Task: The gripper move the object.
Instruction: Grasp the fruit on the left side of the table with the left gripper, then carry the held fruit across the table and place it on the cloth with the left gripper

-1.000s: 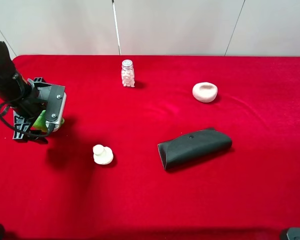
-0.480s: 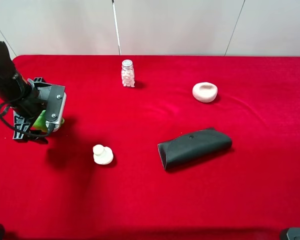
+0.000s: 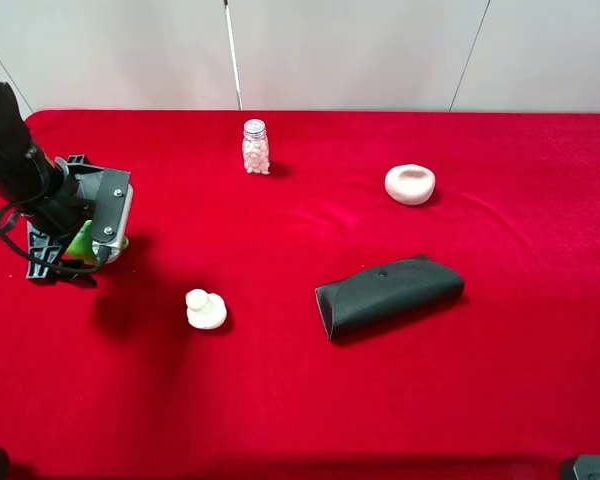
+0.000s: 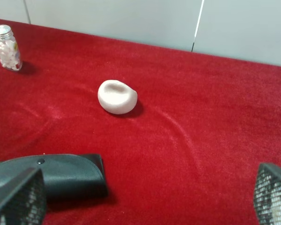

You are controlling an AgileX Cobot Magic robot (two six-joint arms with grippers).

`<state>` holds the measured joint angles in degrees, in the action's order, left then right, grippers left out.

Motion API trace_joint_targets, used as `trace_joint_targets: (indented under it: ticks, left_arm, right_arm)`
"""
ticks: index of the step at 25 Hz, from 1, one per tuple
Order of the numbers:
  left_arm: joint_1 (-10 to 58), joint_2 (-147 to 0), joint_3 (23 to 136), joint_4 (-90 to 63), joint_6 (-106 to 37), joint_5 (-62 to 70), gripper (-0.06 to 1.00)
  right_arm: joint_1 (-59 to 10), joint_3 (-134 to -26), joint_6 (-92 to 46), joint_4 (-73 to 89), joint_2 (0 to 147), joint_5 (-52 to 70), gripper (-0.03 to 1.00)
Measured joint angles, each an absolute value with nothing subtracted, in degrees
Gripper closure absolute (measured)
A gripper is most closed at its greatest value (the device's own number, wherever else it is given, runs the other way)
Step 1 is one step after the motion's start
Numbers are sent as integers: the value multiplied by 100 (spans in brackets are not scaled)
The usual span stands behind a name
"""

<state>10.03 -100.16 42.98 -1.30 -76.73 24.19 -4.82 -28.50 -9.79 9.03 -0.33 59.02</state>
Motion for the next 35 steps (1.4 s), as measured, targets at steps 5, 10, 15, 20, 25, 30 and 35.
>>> trace_joint_targets:
  ticks: [5, 10, 15, 20, 25, 30, 35]
  left_arm:
    - [1003, -10016, 4298, -130, -7673, 2419, 20]
    - [1003, -10016, 4298, -130, -7673, 2419, 33]
    - [1003, -10016, 4298, -131, -7673, 2419, 33]
    - [1003, -10016, 4298, -136, -7673, 2419, 33]
    - [1003, -10016, 4298, -136, -7673, 2419, 33]
    - [1003, -10016, 4298, -136, -7673, 2419, 33]
    - [1003, -10016, 4298, -136, -7673, 2419, 33]
  right_arm:
    - [-482, -2850, -979, 903, -33, 5902, 27]
    - [-482, -2850, -979, 903, -33, 5902, 27]
    - [-482, -2850, -979, 903, -33, 5902, 27]
    - [-482, -2850, -979, 903, -33, 5902, 27]
    - [-482, -2850, -979, 908, -33, 5902, 27]
    - [-482, -2850, -979, 908, -33, 5902, 27]
    - [-482, -2850, -979, 908, -33, 5902, 27]
